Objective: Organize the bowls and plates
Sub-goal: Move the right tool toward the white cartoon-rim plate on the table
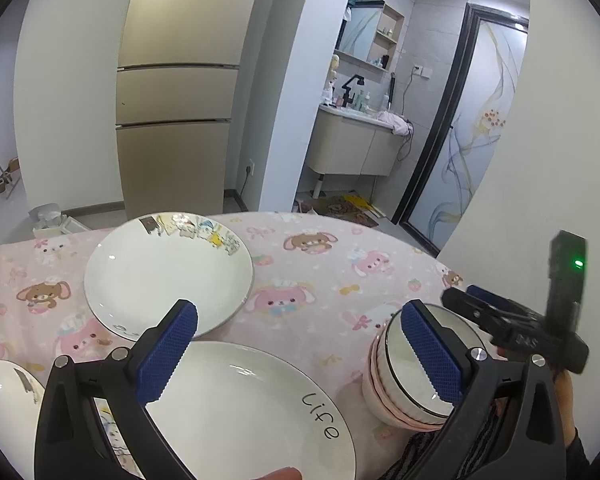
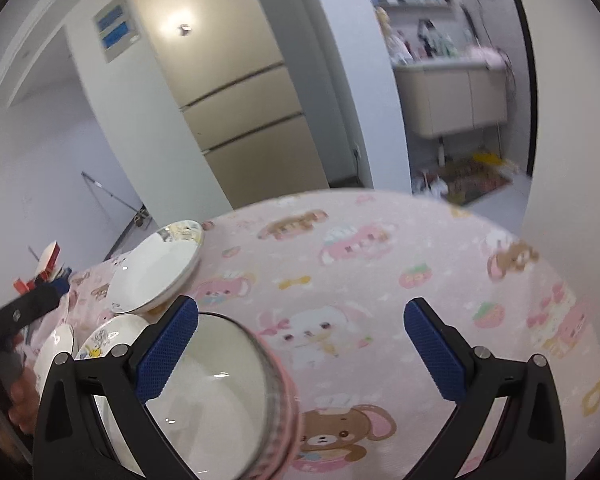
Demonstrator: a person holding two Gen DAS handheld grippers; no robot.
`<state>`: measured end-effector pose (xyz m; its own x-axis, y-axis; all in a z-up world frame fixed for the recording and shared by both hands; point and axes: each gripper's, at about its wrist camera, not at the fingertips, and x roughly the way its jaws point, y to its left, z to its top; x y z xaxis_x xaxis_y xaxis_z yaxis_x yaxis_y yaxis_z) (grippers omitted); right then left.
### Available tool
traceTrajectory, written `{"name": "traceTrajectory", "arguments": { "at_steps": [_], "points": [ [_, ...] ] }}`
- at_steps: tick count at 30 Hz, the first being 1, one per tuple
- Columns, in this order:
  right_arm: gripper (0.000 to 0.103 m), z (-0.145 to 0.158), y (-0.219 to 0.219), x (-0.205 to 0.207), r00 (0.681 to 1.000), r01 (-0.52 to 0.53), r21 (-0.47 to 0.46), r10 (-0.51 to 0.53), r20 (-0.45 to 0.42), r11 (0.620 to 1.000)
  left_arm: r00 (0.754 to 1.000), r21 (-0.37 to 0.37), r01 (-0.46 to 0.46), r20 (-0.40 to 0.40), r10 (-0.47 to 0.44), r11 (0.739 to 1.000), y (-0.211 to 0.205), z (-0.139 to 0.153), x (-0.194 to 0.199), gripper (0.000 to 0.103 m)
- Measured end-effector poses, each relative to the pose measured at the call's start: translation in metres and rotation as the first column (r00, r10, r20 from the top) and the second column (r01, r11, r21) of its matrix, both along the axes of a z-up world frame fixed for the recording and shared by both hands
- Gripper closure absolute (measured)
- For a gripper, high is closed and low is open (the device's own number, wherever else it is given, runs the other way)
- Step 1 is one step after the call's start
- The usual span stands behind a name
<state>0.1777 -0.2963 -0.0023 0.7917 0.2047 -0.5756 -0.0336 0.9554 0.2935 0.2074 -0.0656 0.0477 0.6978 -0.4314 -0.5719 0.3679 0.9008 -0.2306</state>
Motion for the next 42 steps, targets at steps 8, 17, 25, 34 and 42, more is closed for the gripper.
{"name": "traceTrajectory", "arguments": {
  "at_steps": [8,17,25,34,42],
  "points": [
    [0.000,0.084,0.052,-0.028,0.962,-0.133,-0.110,0.155,0.224,0.985,0.989,-0.057,-0.069,0.126,0.075,0.996,0.043,0.052,-0.017,0.000],
    [0.000,0.159,0.095,-0.027,0.898,-0.208,-0.126,0.241,0.370,0.970,0.943,-0.120,-0.180,0.263,0.206,0.976,0.115,0.109,-0.044,0.000],
    [0.000,0.174,0.129,0.004,0.867,-0.314,-0.071,0.316,0.386,0.947,0.935,-0.219,-0.232,0.220,0.280,0.948,0.167,0.117,-0.043,0.000],
    [0.000,0.167,0.178,0.068,0.882,-0.379,-0.099,0.391,0.264,0.920,0.945,-0.155,-0.269,0.146,0.291,0.951,0.152,0.127,0.001,0.000],
    [0.000,0.108,0.175,0.097,0.893,-0.411,-0.019,0.407,0.192,0.911,0.953,0.038,-0.294,0.083,0.290,0.955,0.124,0.089,0.050,0.000]
  ]
}}
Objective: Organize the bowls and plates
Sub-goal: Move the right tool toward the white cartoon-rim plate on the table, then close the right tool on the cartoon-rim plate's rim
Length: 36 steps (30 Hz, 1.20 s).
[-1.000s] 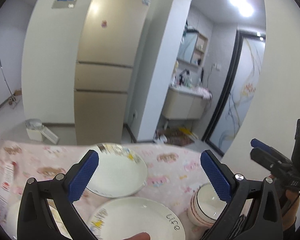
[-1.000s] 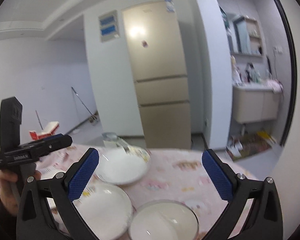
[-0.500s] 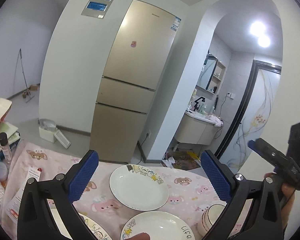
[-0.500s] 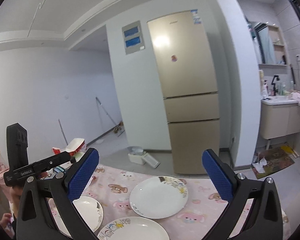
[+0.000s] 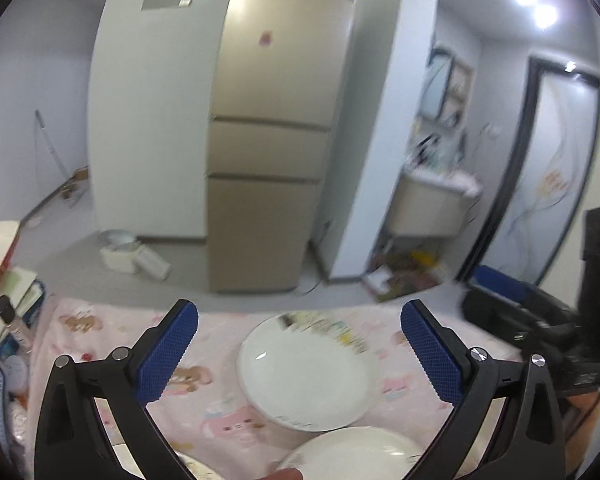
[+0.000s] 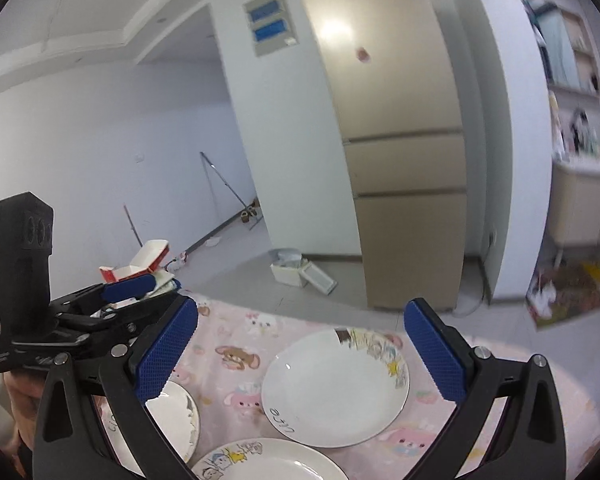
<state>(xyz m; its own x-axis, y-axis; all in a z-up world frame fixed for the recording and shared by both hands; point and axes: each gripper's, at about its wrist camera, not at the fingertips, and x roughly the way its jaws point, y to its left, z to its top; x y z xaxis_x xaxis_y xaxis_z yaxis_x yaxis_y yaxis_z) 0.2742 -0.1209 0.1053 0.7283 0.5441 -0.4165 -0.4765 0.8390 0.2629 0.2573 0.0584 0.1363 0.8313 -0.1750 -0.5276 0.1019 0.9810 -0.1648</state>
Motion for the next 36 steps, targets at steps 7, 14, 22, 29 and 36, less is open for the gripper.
{"name": "traceTrajectory", "arguments": {
  "at_steps": [7,14,22,29,36],
  "points": [
    [0.000,-0.054,-0.005,0.043,0.967,0.025,-0.050,-0.037,-0.251,0.998,0.977,-0.062,-0.012,-0.211,-0.001,0.998,0.010,-0.073,0.041,0.000],
    [0.000,-0.085,-0.008,0.061,0.930,-0.005,-0.107,-0.034,-0.365,0.994,0.946,-0.169,-0.002,-0.321,-0.054,0.986,0.023,-0.110,0.059,0.000],
    [0.052,-0.092,-0.022,0.093,0.890,-0.023,-0.088,-0.020,-0.456,0.996,0.919,-0.295,-0.080,-0.392,-0.045,0.952,0.043,-0.155,0.084,0.009],
    [0.075,-0.133,-0.023,0.130,0.830,-0.062,-0.193,-0.057,-0.555,0.979,0.877,-0.270,-0.130,-0.480,-0.016,0.954,0.042,-0.184,0.095,0.029],
    [0.079,-0.165,-0.035,0.148,0.761,-0.137,-0.156,0.003,-0.649,0.978,0.859,-0.339,-0.164,-0.510,-0.034,0.926,0.049,-0.206,0.100,0.056]
  ]
}}
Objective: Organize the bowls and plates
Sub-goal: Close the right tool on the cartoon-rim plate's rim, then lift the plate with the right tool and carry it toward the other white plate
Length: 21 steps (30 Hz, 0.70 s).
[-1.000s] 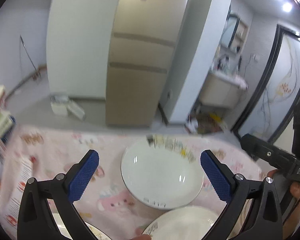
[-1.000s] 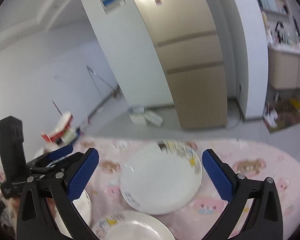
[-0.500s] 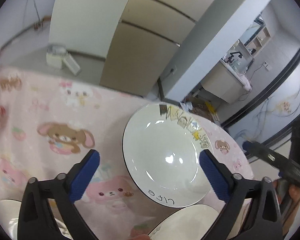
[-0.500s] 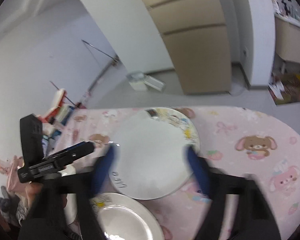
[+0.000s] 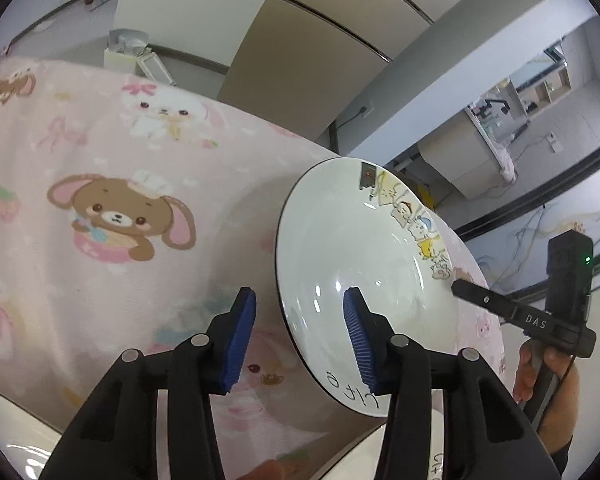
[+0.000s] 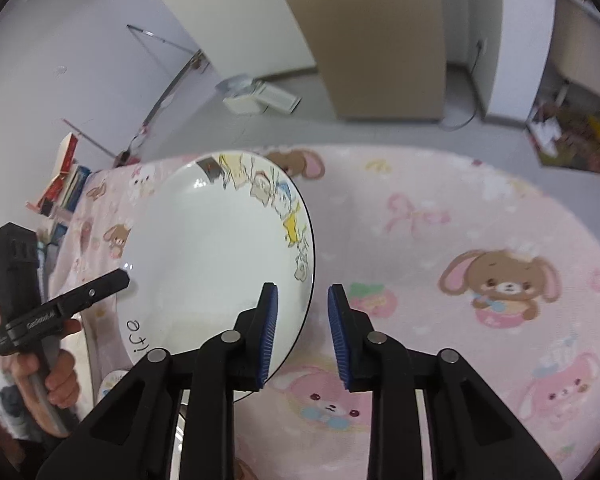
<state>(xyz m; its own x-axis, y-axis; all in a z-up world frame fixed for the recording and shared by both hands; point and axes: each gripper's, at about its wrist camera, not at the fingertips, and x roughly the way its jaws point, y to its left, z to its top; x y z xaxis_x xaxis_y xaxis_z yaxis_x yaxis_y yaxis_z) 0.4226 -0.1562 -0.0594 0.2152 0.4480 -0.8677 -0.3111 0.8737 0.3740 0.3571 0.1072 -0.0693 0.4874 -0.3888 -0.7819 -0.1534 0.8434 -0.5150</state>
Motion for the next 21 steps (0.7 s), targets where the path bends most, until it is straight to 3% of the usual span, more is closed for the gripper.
{"name": "traceTrajectory", "arguments": {
  "at_steps": [8,9,12,18,21],
  "points": [
    [0.086,-0.010,0.001,0.021,0.995,-0.068,0.061,0.073,-0.072,0.996,1.000,0.018,0.021,-0.008,-0.021,1.000,-0.014,-0.008,0.001,0.061],
    [0.090,-0.013,0.003,0.023,0.993,-0.085,0.058,0.090,-0.080,0.995,1.000,0.022,0.019,-0.002,-0.019,1.000,-0.015,-0.008,0.002,0.064],
    [0.092,-0.022,0.008,0.027,0.986,-0.135,0.065,0.141,-0.093,0.989,1.000,0.072,0.001,0.006,-0.002,0.997,-0.016,-0.011,0.003,0.086],
    [0.094,-0.032,0.000,0.033,0.976,-0.173,0.173,0.193,-0.105,0.970,1.000,0.079,-0.015,0.018,0.014,0.997,-0.016,-0.013,0.004,0.087],
    [0.093,-0.034,-0.003,0.032,0.976,-0.177,0.198,0.198,-0.093,0.964,0.999,0.037,-0.043,0.012,0.042,0.998,-0.012,-0.016,0.004,0.087]
  ]
}}
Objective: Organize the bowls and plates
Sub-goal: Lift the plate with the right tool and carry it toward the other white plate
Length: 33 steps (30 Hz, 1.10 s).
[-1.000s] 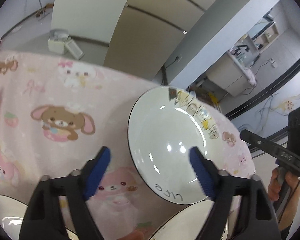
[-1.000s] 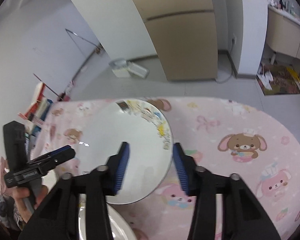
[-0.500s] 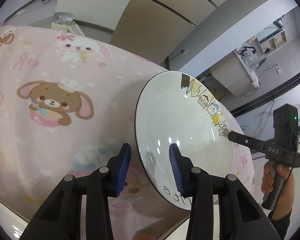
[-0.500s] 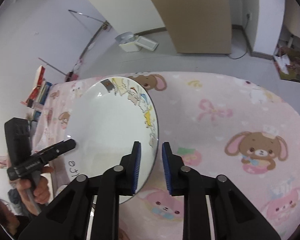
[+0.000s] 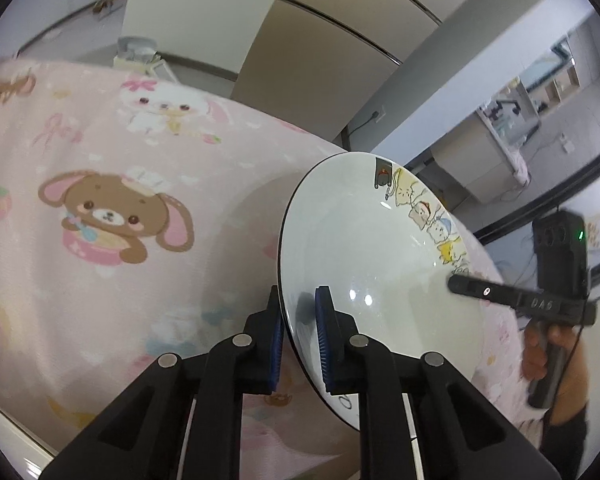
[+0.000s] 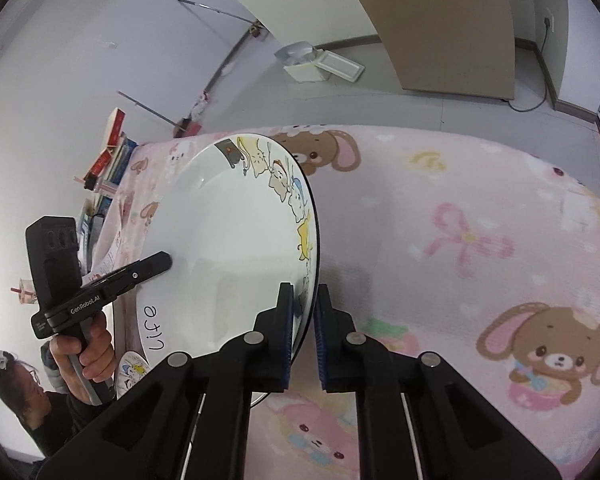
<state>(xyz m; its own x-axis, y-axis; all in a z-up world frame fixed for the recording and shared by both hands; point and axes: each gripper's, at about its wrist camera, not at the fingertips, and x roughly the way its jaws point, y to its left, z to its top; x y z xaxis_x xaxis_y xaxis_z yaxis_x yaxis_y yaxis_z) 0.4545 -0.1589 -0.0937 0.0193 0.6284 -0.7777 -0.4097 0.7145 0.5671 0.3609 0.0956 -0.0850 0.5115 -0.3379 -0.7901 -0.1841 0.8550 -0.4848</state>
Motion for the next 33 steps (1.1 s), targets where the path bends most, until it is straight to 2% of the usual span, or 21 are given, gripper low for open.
{"name": "traceTrajectory", "arguments": {
  "at_steps": [4,8,12,15,17,19,22,25,33],
  "points": [
    [0.093,-0.004,-0.002,0.002,1.000,0.002,0.044,-0.001,-0.004,0.999,0.999,-0.105,-0.036,-0.017,0.034,0.994,0.009,-0.005,0.000,0.087],
    [0.093,-0.005,-0.002,-0.001,1.000,-0.009,0.064,0.008,0.018,0.998,0.999,-0.163,-0.033,-0.024,0.029,0.986,0.016,-0.007,0.002,0.087],
    [0.092,-0.001,0.000,-0.004,0.999,-0.012,0.038,0.010,0.043,0.999,0.999,-0.102,-0.041,-0.016,0.040,0.994,0.014,-0.003,-0.001,0.092],
    [0.093,0.006,-0.001,-0.003,0.999,-0.002,0.056,-0.001,0.055,0.998,0.999,-0.116,-0.038,0.027,0.041,0.993,0.015,0.003,-0.002,0.093],
    [0.093,0.018,-0.005,-0.003,0.997,0.015,0.088,-0.021,0.071,0.996,0.997,-0.131,-0.025,0.076,0.035,0.991,0.017,0.017,-0.005,0.094],
    [0.094,0.035,-0.006,-0.006,0.994,0.023,0.114,-0.035,0.101,0.993,0.992,-0.115,-0.014,0.121,0.028,0.993,0.017,0.034,-0.010,0.094],
    [0.094,0.065,-0.002,-0.016,0.988,0.024,0.120,-0.042,0.148,0.993,0.982,-0.088,-0.009,0.186,0.026,0.996,0.017,0.061,-0.021,0.094],
    [0.094,0.092,-0.001,-0.034,0.981,0.026,0.140,-0.052,0.186,0.990,0.971,-0.104,-0.009,0.237,0.033,0.995,0.021,0.084,-0.037,0.094],
    [0.093,0.129,0.004,-0.099,0.971,0.025,0.139,-0.057,0.231,0.990,0.957,-0.026,0.003,0.291,0.005,1.000,0.020,0.135,-0.094,0.094]
  ]
}}
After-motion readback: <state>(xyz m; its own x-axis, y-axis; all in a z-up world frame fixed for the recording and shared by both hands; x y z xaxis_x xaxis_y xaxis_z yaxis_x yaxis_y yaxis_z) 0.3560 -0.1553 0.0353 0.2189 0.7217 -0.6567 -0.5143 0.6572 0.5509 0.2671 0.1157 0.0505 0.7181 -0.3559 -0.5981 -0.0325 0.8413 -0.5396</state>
